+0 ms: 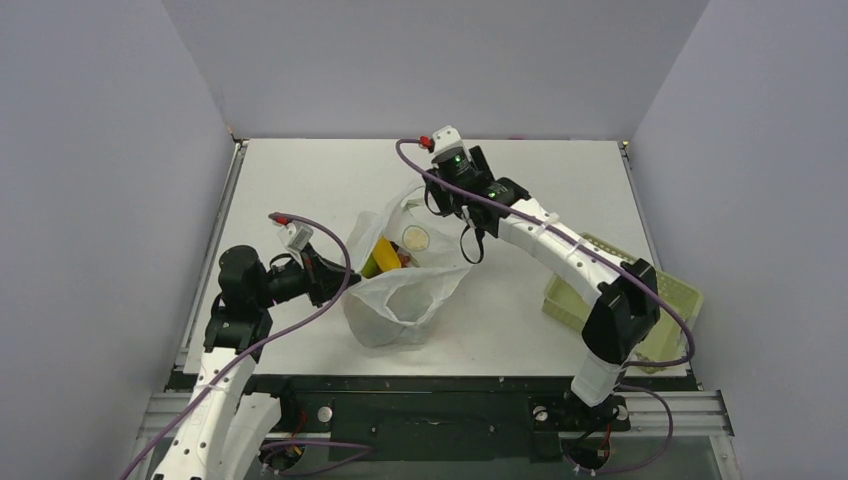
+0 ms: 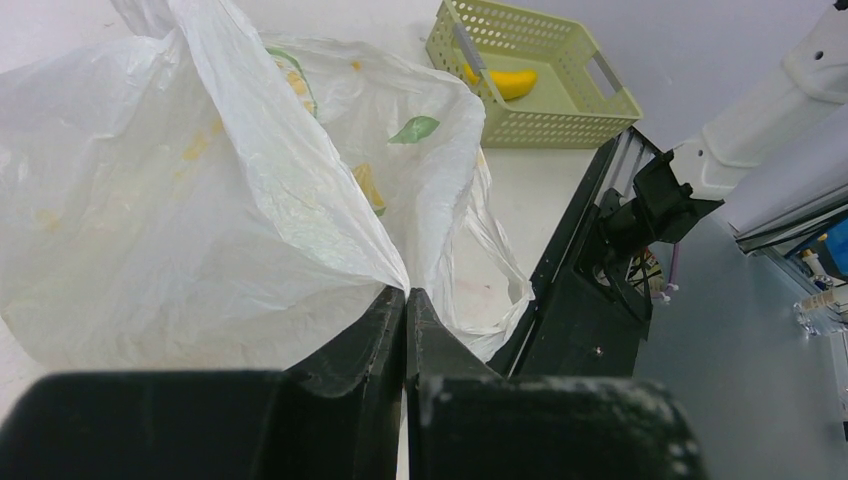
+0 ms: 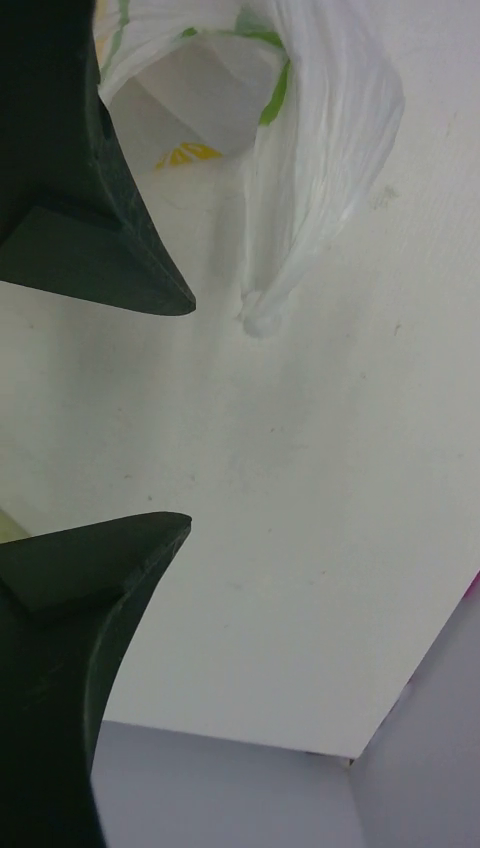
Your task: Take the fake fruits out of the plastic bag
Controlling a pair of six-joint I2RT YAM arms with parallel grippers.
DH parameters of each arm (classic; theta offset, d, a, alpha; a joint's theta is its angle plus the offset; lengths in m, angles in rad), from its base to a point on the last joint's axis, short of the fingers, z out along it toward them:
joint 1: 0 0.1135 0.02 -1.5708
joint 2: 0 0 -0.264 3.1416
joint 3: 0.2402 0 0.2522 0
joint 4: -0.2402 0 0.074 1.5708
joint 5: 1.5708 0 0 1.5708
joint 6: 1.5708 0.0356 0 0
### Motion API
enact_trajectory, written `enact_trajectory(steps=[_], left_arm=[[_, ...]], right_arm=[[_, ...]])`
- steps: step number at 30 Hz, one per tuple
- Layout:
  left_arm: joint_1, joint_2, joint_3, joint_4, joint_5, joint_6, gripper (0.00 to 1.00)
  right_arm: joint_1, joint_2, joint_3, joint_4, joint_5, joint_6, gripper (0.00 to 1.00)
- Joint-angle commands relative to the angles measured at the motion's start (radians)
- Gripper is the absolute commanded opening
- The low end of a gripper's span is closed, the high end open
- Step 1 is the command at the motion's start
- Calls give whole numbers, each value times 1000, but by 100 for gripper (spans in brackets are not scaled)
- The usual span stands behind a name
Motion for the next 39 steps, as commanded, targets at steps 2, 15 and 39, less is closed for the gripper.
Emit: enact_trajectory(steps=[2,15,39], left_arm=[[11,8,43,-5,15,15,0],[11,14,50,-18,-19,6,8],[-206,356,417,-298,-640,42,52]], right_arm=[[-3,-119,78,-264,185,142,69],[222,-476,-469,384,-525,207,74],[249,-352,-508,380,-688,-183,65]])
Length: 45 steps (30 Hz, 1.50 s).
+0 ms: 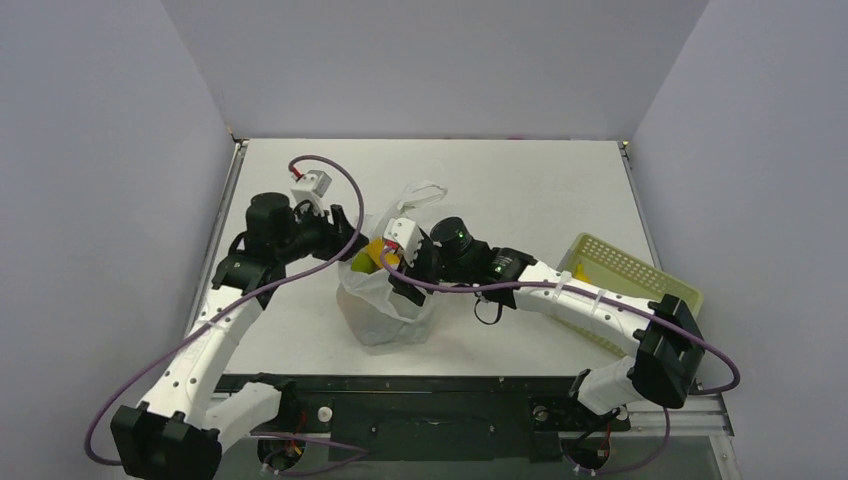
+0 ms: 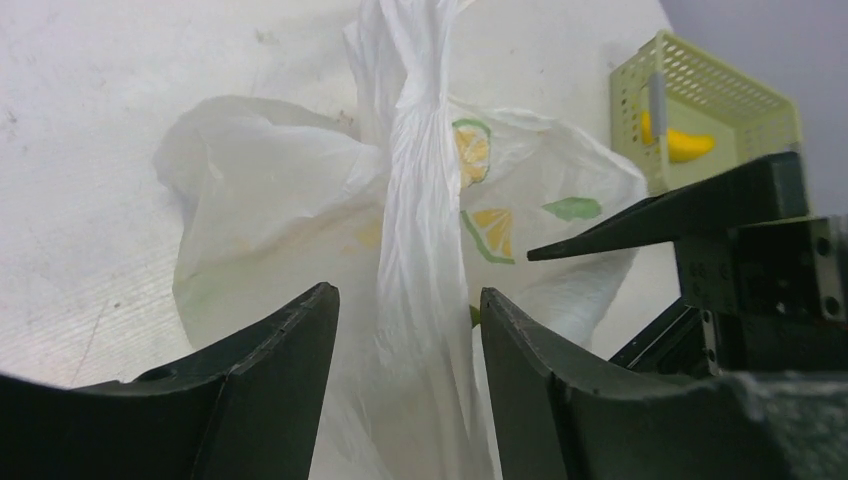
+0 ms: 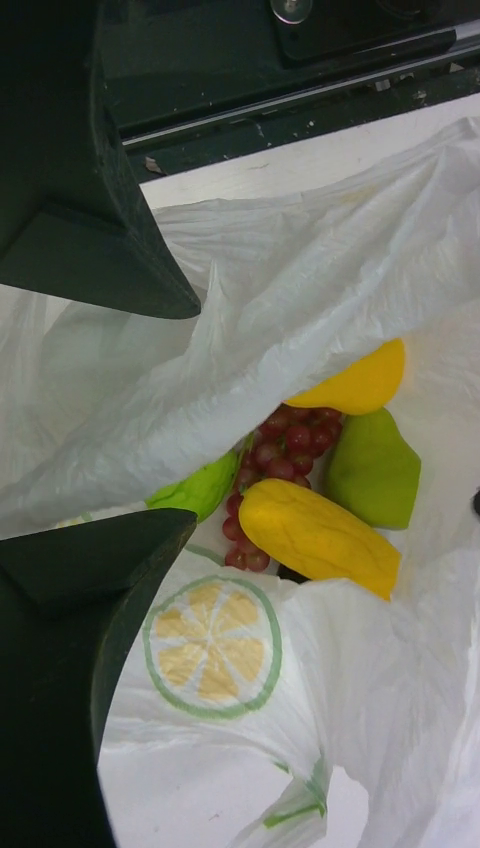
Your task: Take the fake fruits out of the plastic bag
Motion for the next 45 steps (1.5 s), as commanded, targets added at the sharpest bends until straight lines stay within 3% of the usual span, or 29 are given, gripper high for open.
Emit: enact_trajectory(steps=[1,6,7,8,9,10,11,12,13,17,18,21,23,25,27,29,30,32,34,37,41,45], left_arm=[[-76,66,41,-11,-150,65,53],[-150,167,95,-70,-262,129,55],[-151,193,109,-85,-269,138,54],[-144,214,114,-85,-276,138,45],[-116,222,117,-63,-262,129,30],[-91,235,115,-43,-182,97,21],[-35,242,104,15,-75,71,4],[-1,259,97,56,-10,5,1],[66,268,75,155,146,-35,0],[199,339,5,542,442,-338,0],[212,358,-9,608,470,-444,0],[264,390,-91,999,557,-678,0],[288,407,-120,1147,577,-804,0],[302,413,-120,1158,597,-832,0],[304,404,-107,1067,627,-773,0],[304,377,-90,887,652,-651,0],[304,351,-72,809,653,-527,0],[295,305,-36,429,603,-288,0],[285,269,-16,255,555,-144,0],[280,221,-24,184,510,-93,1],[260,172,-54,175,440,-93,4],[249,159,-46,157,418,-89,7]], right_arm=[[27,-33,-41,91,40,-5,67],[57,-5,-45,84,126,-18,62],[68,-5,-59,91,150,-19,54],[103,-8,-64,100,226,-18,47],[125,-20,-90,136,267,-14,31],[180,-30,-109,167,384,-2,23],[245,-49,-160,245,435,1,5],[279,-56,-218,289,561,11,1],[345,-64,-244,375,613,14,0],[512,-4,-333,571,868,38,0],[538,19,-331,595,977,36,0],[630,134,-301,660,1136,19,0],[668,193,-287,704,1194,5,0],[681,224,-279,717,1198,12,0],[681,218,-249,640,1170,53,0],[679,163,-224,544,1102,121,15],[676,112,-208,469,1071,146,33],[637,36,-176,357,948,239,53],[593,-30,-146,269,817,314,61],[520,-112,-154,219,704,395,64],[441,-231,-218,291,767,390,72],[344,-227,-247,368,799,316,75]])
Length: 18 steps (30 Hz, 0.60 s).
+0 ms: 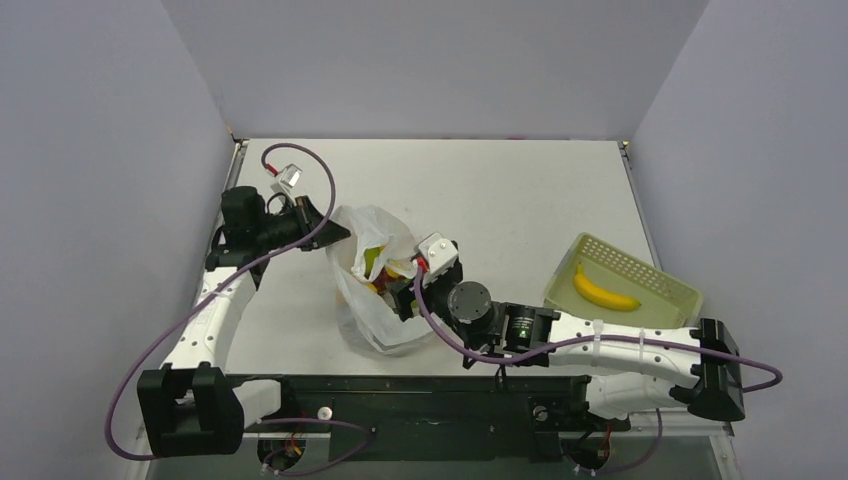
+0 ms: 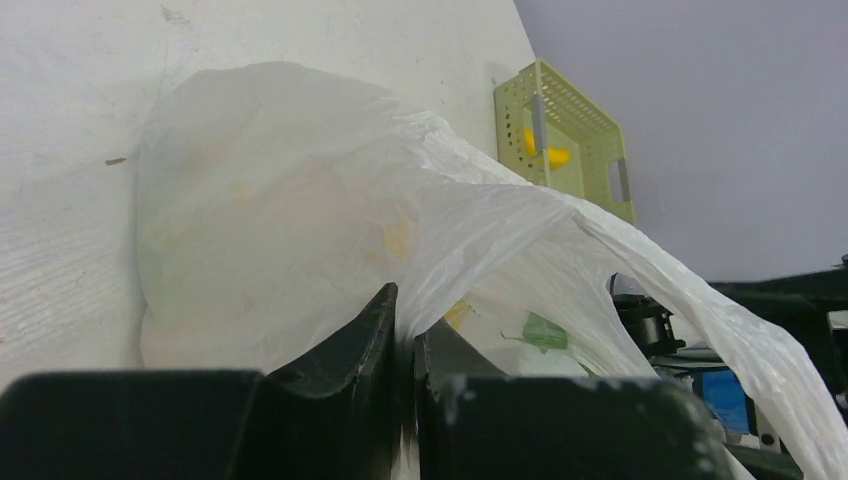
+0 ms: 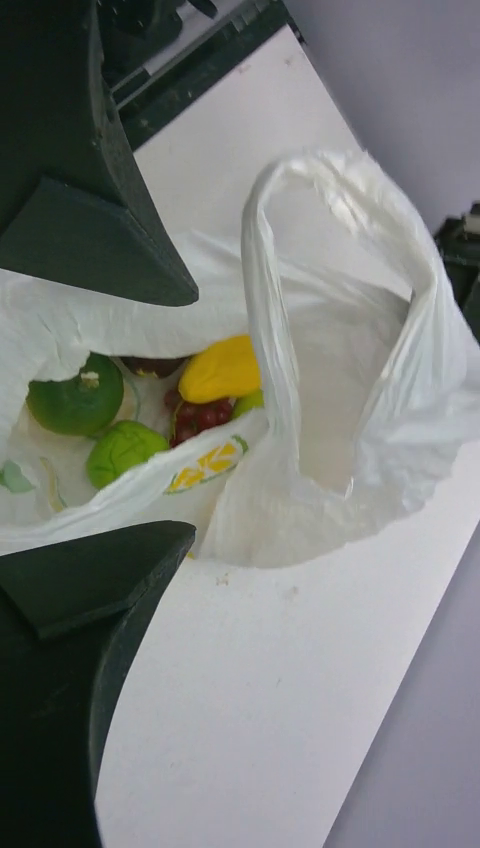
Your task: Take the fake fruits out of the plastic bag
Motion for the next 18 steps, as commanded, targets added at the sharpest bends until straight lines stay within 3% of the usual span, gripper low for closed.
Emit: enact_trajectory(steps=[1,5,9,12,16,18], left_arm=[[-14,-30,23,-63,-49,63,9],[-59,-49,76,-151,-130,150,20],[-109,-57,117,-191,-216,200,27],[-131,-45,153,-219,-256,228,39],[-159,-5,186,-215,-284,239,41],[-163,23,216,-238,-292,258,37]], right_arm=[[-64,17,-65,88,15,-74,75],[-73,59,-131,204,-5,-282,74],[-84,96,-159,262,-34,-354,74],[-106,155,-145,335,15,-374,73],[-136,269,-108,502,139,-406,70],[-156,321,-60,549,165,-426,69]])
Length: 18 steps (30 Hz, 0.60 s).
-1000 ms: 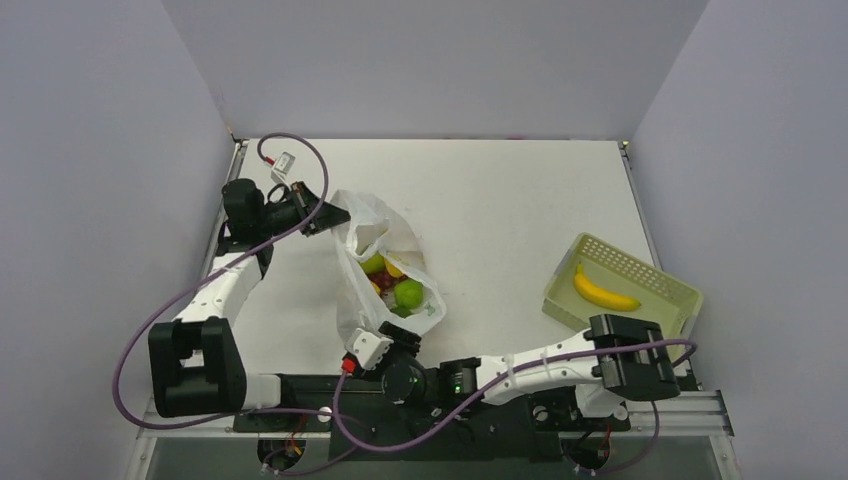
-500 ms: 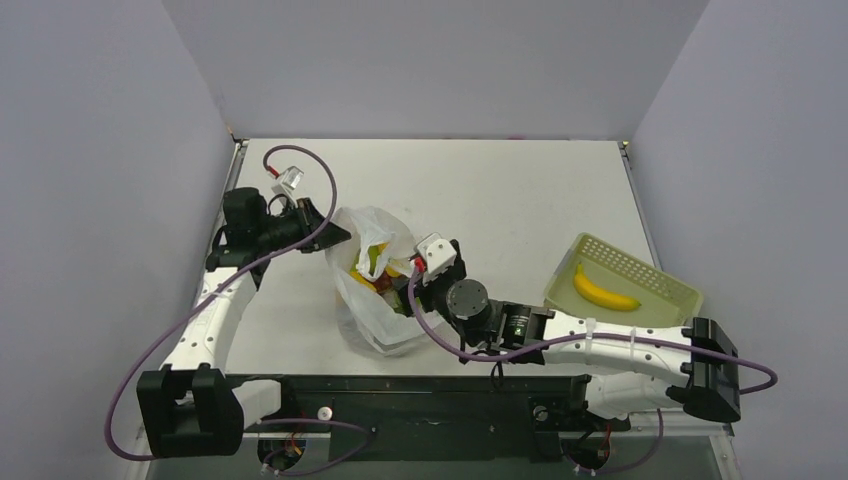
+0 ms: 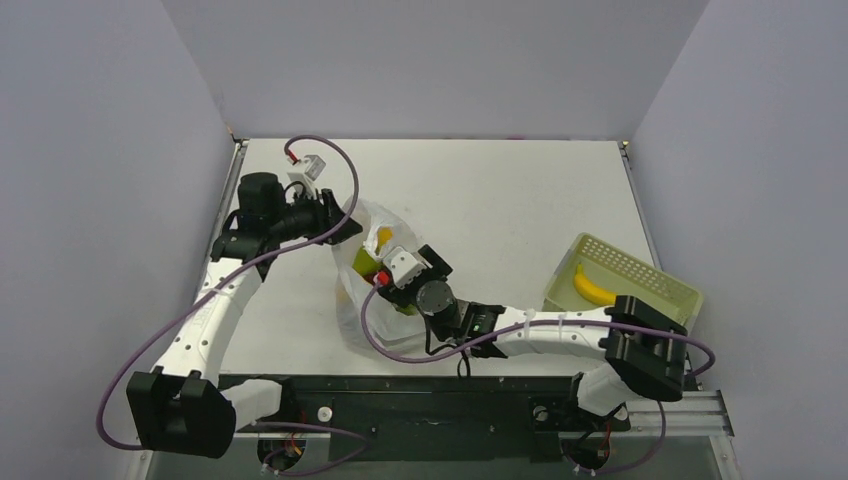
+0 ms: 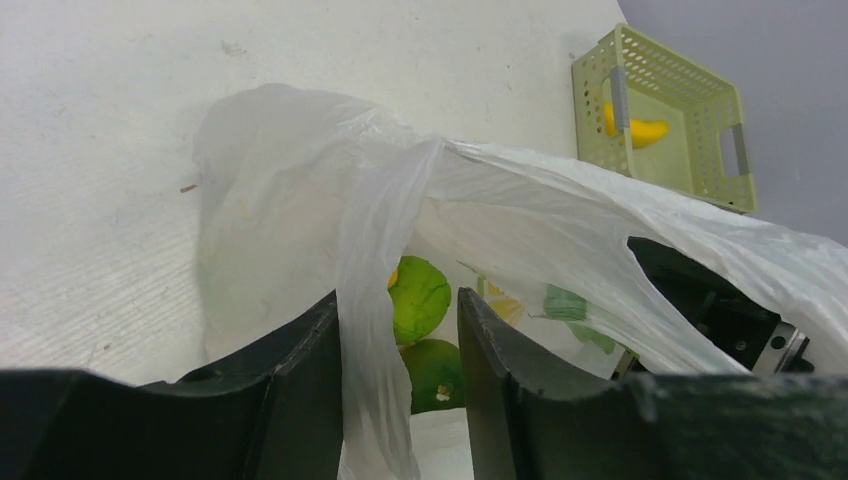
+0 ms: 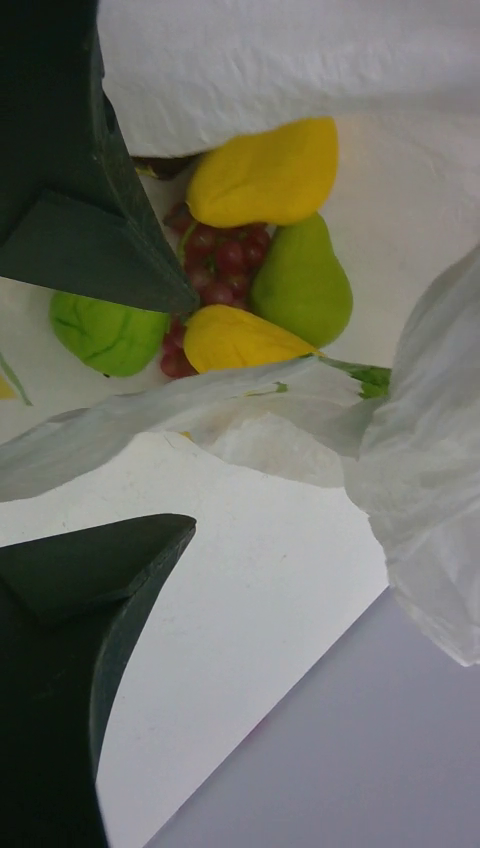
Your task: Take the fake fruits out of the plastic bag
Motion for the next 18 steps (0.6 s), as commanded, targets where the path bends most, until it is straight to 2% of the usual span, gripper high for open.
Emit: enact_trajectory(steps=[1,4,6,7,8,9,10,11,12,13,14,15,16,17,18], left_arm=[[-14,59,98,-55,-59,73,33],[-12,88,133,-100,-60,104,22],[-3,107,143,-116,-39,110,11],[2,110,146,-125,-19,110,2],[18,115,146,-128,-6,111,0],[28,118,142,-131,43,111,0],[51,123,138,-130,75,110,0],[65,124,132,-137,152,111,0],[95,128,134,-153,186,126,0],[107,127,133,-195,244,141,0],[141,123,122,-208,267,158,0],[154,119,111,-208,317,157,0],[177,113,82,-197,351,135,0],[189,111,66,-147,428,113,0],[207,107,38,-119,461,62,0]], right_arm=[[-49,111,102,219,109,-69,68],[-85,156,148,240,86,-83,66],[-111,161,151,250,57,-65,59],[-130,152,151,240,22,-55,46],[-139,146,160,201,0,-23,37],[-171,128,166,170,-85,22,21],[-192,118,186,89,-146,51,14],[-248,99,204,34,-322,106,2],[-322,92,249,-88,-455,131,0],[-361,99,284,-152,-707,182,0],[-424,116,374,-299,-835,210,0],[-453,162,423,-374,-1078,250,0],[-503,215,497,-471,-1181,280,0],[-525,238,513,-465,-1381,393,0],[-566,281,493,-327,-1474,484,0]])
